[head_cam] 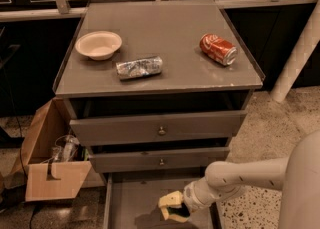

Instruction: Place sponge into bottom drawer

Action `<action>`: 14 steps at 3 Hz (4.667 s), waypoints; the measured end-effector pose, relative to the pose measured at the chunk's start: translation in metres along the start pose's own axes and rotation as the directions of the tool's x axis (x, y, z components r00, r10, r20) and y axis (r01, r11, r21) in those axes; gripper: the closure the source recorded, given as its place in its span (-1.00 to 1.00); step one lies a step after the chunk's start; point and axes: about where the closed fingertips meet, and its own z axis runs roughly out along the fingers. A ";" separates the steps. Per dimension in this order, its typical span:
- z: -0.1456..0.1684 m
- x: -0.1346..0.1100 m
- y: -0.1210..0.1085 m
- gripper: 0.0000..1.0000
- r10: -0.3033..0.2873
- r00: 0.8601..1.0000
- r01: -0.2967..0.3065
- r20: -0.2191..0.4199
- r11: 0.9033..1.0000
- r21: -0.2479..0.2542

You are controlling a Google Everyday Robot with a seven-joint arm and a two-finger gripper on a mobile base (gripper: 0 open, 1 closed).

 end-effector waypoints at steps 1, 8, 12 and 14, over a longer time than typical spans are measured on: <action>0.032 0.006 -0.002 1.00 0.037 0.999 -0.039 -0.033 0.998 -0.052; 0.142 -0.006 -0.004 1.00 0.208 0.978 -0.210 -0.029 0.956 -0.205; 0.176 -0.032 -0.008 1.00 0.308 0.951 -0.294 0.018 0.923 -0.247; 0.192 -0.035 -0.015 1.00 0.335 0.942 -0.316 0.040 0.919 -0.237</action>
Offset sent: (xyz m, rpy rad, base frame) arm -0.0293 0.0429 -0.0837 0.2362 0.1724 -0.0374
